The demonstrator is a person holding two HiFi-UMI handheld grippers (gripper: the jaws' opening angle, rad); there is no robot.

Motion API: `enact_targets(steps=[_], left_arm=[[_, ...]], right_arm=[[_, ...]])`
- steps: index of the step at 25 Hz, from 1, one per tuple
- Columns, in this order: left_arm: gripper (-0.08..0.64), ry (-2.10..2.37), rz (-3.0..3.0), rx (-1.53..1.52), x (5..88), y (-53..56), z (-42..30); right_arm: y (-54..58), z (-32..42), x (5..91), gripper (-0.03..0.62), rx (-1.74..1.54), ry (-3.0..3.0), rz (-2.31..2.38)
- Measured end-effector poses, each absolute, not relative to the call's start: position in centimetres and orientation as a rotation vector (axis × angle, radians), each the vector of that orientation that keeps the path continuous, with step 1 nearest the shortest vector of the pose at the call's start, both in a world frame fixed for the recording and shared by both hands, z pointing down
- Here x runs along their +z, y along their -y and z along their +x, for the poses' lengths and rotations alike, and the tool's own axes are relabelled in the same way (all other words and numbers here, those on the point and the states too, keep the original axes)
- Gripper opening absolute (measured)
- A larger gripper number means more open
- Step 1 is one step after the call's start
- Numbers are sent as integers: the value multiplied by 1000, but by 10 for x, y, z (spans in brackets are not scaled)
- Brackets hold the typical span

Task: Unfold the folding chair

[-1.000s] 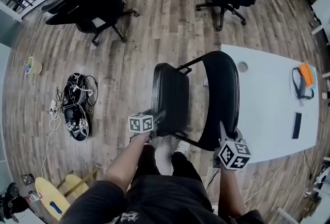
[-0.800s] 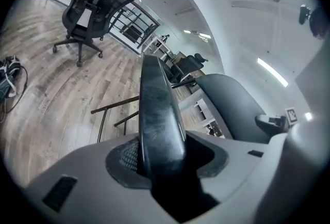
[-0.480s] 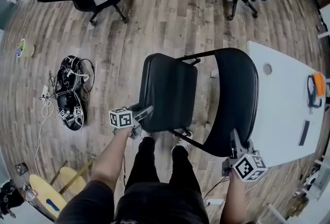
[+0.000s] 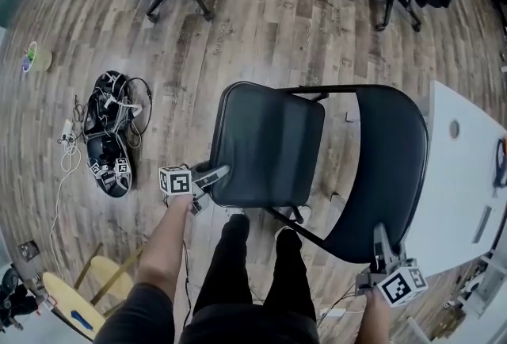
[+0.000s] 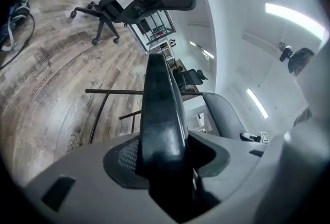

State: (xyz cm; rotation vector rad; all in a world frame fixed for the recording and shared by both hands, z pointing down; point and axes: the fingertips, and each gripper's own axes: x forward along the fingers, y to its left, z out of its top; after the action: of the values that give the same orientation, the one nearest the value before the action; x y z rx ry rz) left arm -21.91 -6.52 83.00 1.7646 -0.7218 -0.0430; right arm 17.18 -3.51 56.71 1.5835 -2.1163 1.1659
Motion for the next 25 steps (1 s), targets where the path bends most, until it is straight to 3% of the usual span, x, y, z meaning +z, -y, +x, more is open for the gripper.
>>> enact_targets(steps=[15, 25], left_arm=[[229, 630, 1657, -91, 921, 69, -302], [232, 587, 1664, -157, 943, 73, -325]], right_arm=[[40, 136, 627, 64, 1379, 2146, 1600], [42, 110, 640, 64, 1309, 2208, 1550]])
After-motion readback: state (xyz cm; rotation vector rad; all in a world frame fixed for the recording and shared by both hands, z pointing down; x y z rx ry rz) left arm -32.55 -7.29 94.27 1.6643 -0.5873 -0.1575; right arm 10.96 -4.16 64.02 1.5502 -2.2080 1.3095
